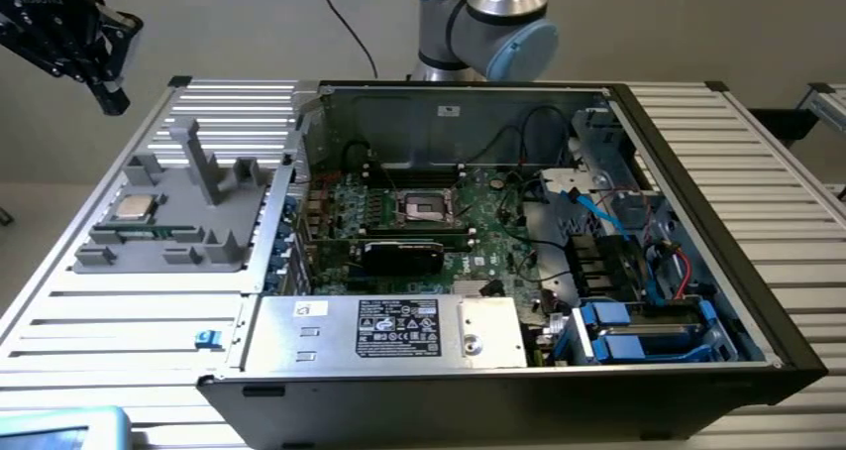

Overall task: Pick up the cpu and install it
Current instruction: 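Reach for the cpu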

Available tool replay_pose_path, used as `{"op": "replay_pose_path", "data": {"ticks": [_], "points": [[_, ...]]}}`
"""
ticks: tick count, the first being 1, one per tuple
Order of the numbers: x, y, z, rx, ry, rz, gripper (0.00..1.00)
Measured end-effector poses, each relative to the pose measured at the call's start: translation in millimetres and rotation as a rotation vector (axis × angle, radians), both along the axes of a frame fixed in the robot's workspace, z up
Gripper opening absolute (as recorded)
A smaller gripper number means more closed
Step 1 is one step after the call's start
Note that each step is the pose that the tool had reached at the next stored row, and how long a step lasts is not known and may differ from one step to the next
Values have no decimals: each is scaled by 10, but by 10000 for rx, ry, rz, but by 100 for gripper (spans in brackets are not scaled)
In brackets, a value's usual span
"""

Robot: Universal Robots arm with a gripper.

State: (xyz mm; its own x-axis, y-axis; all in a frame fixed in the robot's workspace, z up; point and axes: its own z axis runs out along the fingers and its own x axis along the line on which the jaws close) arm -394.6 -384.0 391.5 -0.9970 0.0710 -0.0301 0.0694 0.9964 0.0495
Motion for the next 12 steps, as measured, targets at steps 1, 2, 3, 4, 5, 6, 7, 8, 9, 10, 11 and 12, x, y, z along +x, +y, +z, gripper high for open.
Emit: {"op": "replay_pose_path", "data": {"ticks": [1,2,3,4,5,6,7,8,9,10,11,12], "points": [[-45,18,-2,0,-1,0,11],[-90,38,-4,0,0,-2,11],[-135,57,-6,0,-1,-1,11],[-180,77,-8,0,-1,0,11],[-222,98,-9,0,0,0,11],[-261,121,-11,0,0,-1,11],[-298,144,-12,0,0,-1,11],[-335,166,-13,0,-1,-1,11],[-375,188,-16,1,-1,0,11],[-415,208,-17,0,-1,0,11],[-455,228,-18,0,-1,0,11],[-494,248,-19,0,0,0,11]]}}
